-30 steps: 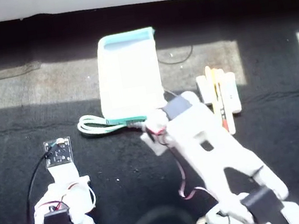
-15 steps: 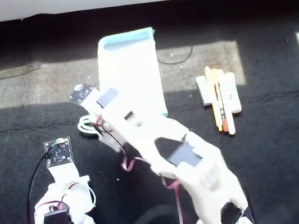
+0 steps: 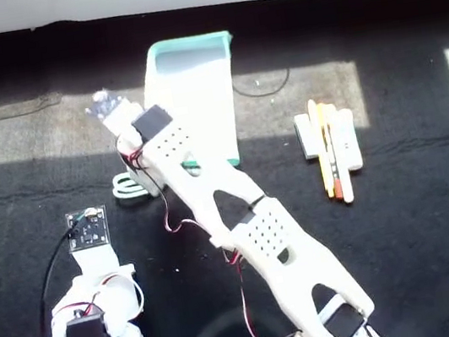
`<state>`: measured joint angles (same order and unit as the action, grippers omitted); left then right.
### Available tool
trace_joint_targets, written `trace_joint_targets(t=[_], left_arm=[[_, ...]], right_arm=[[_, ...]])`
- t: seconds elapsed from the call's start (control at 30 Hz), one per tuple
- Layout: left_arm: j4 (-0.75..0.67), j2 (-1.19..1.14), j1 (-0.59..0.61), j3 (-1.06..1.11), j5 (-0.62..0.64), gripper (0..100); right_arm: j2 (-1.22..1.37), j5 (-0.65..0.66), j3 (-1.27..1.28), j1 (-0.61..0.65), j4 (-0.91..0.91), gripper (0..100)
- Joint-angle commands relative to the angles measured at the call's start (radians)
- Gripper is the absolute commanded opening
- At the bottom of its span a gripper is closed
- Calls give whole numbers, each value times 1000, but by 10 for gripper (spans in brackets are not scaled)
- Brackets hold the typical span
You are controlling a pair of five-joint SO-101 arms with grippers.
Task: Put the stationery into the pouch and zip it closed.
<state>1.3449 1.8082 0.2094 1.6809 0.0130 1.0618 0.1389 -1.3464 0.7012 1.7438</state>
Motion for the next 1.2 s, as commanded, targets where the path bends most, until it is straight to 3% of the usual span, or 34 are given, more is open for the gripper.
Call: trace_joint_targets(t=[0.0, 0.5, 0.7, 0.83, 0.93, 1.07, 1.17], left_arm=[[6, 1, -13, 15, 6, 10], [6, 1, -13, 15, 6, 10], [6, 1, -13, 15, 6, 10], [6, 1, -13, 15, 6, 10], [6, 1, -13, 15, 6, 10], [6, 1, -13, 15, 6, 10], [6, 1, -13, 15, 6, 10]], right_arm=[[8, 9, -84, -16, 15, 190], [93, 11, -59, -18, 16, 190], [189, 227, 16, -42, 10, 190], [222, 242, 22, -87, 19, 190], [188, 244, 48, -97, 22, 183], [48, 244, 143, -90, 22, 67], [-105, 247, 257, -82, 21, 56]])
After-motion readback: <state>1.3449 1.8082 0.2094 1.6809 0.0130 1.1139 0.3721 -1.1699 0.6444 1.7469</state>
